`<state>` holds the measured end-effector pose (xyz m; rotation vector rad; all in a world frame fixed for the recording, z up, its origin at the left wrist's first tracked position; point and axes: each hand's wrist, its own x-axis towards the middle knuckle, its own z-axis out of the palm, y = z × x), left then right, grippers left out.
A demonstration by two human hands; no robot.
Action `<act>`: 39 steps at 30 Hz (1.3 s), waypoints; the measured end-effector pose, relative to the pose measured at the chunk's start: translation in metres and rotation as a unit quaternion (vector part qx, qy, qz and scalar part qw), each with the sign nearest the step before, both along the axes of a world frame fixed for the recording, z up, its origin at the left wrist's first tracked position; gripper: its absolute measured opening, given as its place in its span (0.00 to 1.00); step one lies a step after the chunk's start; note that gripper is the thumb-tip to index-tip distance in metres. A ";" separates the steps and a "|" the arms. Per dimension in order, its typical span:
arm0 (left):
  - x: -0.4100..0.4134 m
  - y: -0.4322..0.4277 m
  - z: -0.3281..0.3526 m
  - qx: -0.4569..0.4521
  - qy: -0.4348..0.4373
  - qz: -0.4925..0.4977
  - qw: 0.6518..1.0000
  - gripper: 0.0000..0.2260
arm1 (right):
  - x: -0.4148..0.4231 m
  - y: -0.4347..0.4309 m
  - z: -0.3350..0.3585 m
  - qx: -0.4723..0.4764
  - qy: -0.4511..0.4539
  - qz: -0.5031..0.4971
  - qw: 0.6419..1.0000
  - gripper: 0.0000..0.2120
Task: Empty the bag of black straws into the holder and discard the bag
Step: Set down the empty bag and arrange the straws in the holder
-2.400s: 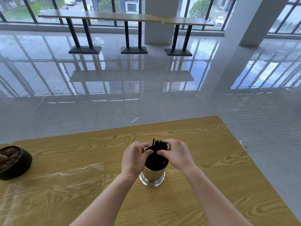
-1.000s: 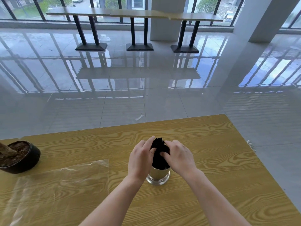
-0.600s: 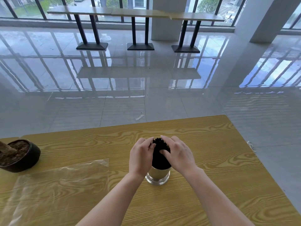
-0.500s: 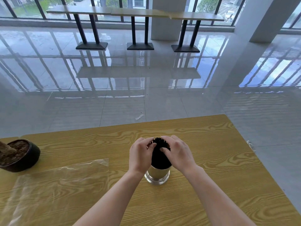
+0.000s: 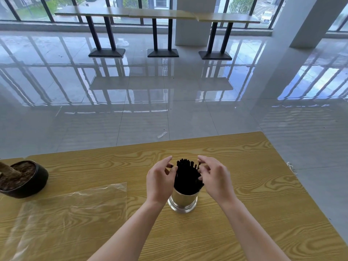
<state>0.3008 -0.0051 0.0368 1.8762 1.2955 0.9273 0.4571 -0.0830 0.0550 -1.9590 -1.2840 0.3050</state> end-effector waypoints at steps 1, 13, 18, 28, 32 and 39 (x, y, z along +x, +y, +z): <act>0.000 0.000 0.000 -0.001 -0.003 0.003 1.000 0.17 | 0.001 -0.005 -0.001 0.004 0.026 -0.012 1.000 0.17; -0.005 -0.005 -0.007 -0.042 0.003 0.017 0.999 0.08 | 0.004 -0.042 -0.020 -0.065 0.068 -0.012 0.995 0.29; 0.000 0.003 -0.005 -0.042 0.014 0.007 0.999 0.02 | 0.005 -0.011 -0.010 -0.089 0.045 -0.033 0.994 0.24; 0.003 0.005 -0.006 -0.024 0.089 -0.049 0.995 0.08 | -0.006 0.032 0.001 -0.105 -0.016 0.020 0.994 0.09; 0.002 0.006 -0.004 -0.051 0.069 -0.045 0.995 0.07 | -0.003 0.035 0.001 -0.116 0.010 0.026 0.993 0.11; -0.001 -0.001 -0.005 -0.039 0.092 -0.055 0.993 0.05 | -0.001 0.030 0.005 -0.139 0.034 0.057 0.988 0.09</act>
